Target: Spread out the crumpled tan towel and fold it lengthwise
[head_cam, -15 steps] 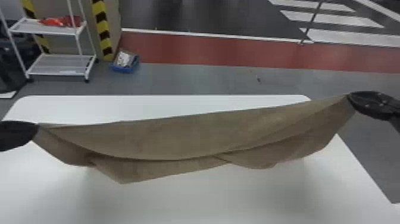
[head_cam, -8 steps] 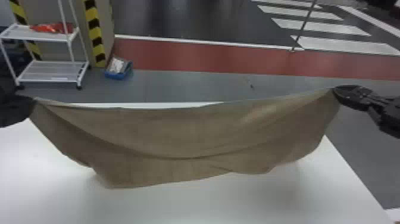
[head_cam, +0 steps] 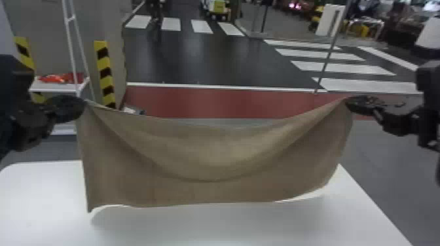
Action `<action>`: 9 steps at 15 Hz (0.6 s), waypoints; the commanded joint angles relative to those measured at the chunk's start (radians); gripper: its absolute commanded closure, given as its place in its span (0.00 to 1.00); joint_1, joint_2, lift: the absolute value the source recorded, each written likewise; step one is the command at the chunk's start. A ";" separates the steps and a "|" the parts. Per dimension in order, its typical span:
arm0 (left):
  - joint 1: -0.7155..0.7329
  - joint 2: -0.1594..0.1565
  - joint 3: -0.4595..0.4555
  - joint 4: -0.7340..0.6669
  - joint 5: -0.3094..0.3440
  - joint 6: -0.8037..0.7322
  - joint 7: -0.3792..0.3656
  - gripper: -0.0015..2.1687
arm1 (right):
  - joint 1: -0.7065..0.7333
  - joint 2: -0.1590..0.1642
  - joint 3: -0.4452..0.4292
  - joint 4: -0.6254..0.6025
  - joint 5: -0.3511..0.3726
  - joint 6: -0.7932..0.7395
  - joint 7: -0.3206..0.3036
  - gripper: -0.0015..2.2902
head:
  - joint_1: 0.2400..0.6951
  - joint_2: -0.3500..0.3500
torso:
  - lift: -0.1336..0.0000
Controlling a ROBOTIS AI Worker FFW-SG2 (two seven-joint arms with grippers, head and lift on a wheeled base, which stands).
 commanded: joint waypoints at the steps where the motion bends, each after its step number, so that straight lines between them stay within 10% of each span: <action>1: -0.116 -0.008 -0.011 0.082 -0.010 0.003 0.005 0.63 | -0.130 -0.005 0.024 0.078 0.028 0.023 -0.009 0.49 | 0.40 0.24 | 0.07; 5: -0.045 0.008 0.055 -0.015 0.022 0.015 -0.028 0.63 | -0.061 -0.064 -0.014 0.012 -0.032 0.072 0.014 0.49 | 0.21 0.23 | 0.07; 9: 0.338 0.038 0.157 -0.227 0.080 -0.191 -0.029 0.63 | 0.370 -0.073 -0.187 -0.196 -0.152 -0.112 0.057 0.49 | 0.35 0.22 | 0.07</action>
